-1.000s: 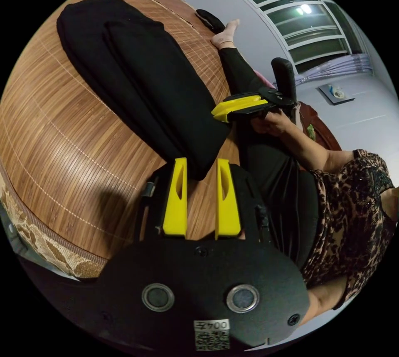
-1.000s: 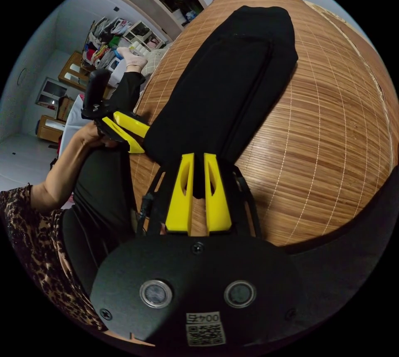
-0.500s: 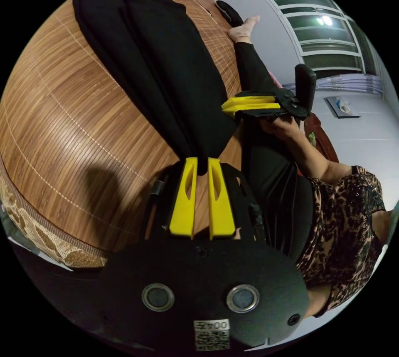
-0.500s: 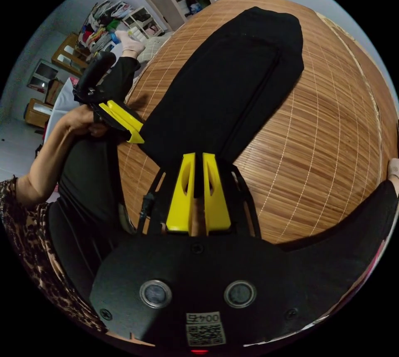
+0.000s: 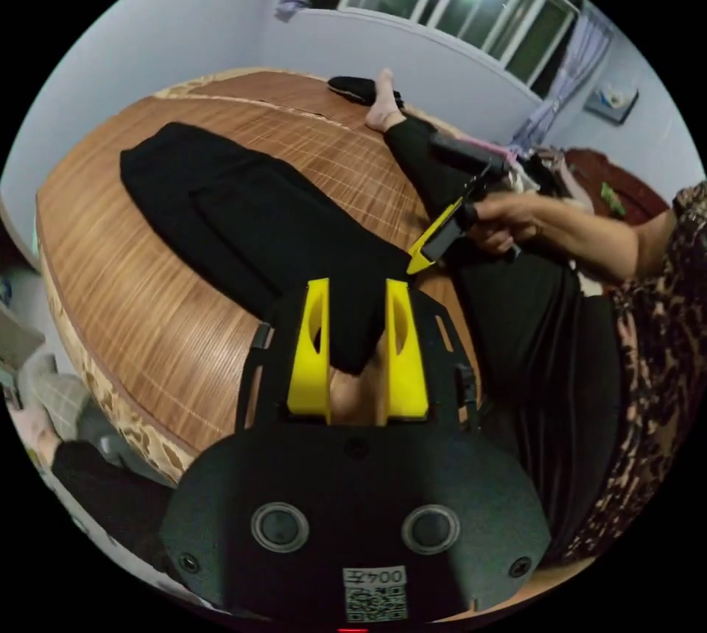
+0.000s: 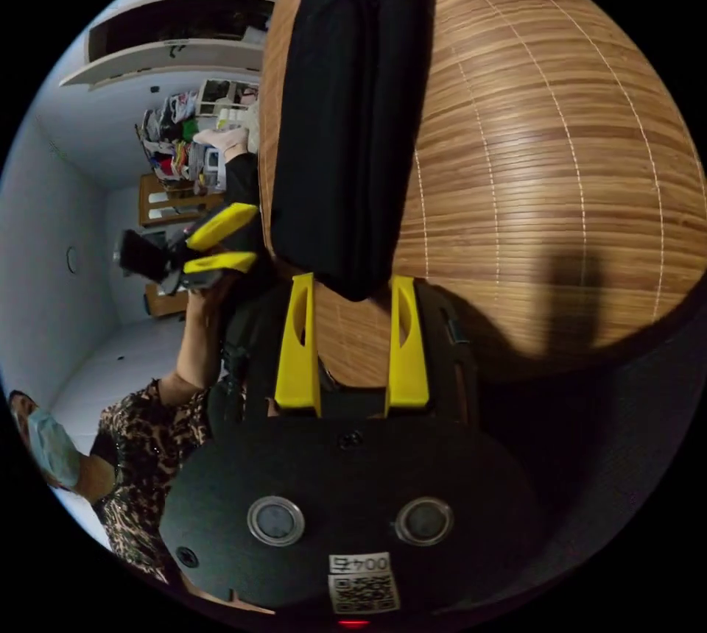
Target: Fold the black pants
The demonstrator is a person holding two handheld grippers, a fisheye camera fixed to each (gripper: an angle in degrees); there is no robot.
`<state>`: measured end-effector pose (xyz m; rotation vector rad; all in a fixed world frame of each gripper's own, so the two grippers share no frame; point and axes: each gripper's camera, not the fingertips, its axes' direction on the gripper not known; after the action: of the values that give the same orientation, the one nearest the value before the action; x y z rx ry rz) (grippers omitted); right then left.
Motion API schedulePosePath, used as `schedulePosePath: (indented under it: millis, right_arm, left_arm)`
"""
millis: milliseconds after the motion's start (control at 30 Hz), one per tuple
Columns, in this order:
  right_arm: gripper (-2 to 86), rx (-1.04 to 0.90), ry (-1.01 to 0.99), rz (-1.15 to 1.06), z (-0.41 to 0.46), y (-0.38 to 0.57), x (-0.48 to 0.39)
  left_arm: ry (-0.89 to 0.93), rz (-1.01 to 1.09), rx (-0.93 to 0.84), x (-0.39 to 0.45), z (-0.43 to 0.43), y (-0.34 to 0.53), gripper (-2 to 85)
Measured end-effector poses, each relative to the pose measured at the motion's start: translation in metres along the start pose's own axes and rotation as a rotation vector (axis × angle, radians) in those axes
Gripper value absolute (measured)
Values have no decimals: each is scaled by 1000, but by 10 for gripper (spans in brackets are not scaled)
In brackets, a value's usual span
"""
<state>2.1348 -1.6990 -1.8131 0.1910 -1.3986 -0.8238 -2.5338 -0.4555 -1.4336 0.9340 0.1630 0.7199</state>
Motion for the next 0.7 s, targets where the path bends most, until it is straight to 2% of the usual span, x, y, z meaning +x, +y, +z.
schedulePosePath:
  millis: [167, 333, 433, 500, 633, 700]
  right_arm:
    - [129, 1, -113, 53, 0, -4, 11]
    - [82, 4, -172, 40, 3, -3, 9]
    - [78, 35, -239, 26, 2, 2, 1]
    - [79, 47, -265, 14, 4, 7, -5]
    - [86, 45, -113, -80, 6, 17, -31]
    - [94, 109, 63, -244, 1, 35, -65]
  left_arm:
    - [-107, 164, -165, 51, 65, 0, 154]
    - [-216, 237, -180, 89, 88, 15, 180]
    - [-337, 280, -195, 109, 103, 20, 167]
    - [-491, 316, -212, 121, 116, 23, 135]
    - [-436, 267, -227, 112, 116, 16, 108]
    - [-305, 153, -191, 86, 104, 14, 96]
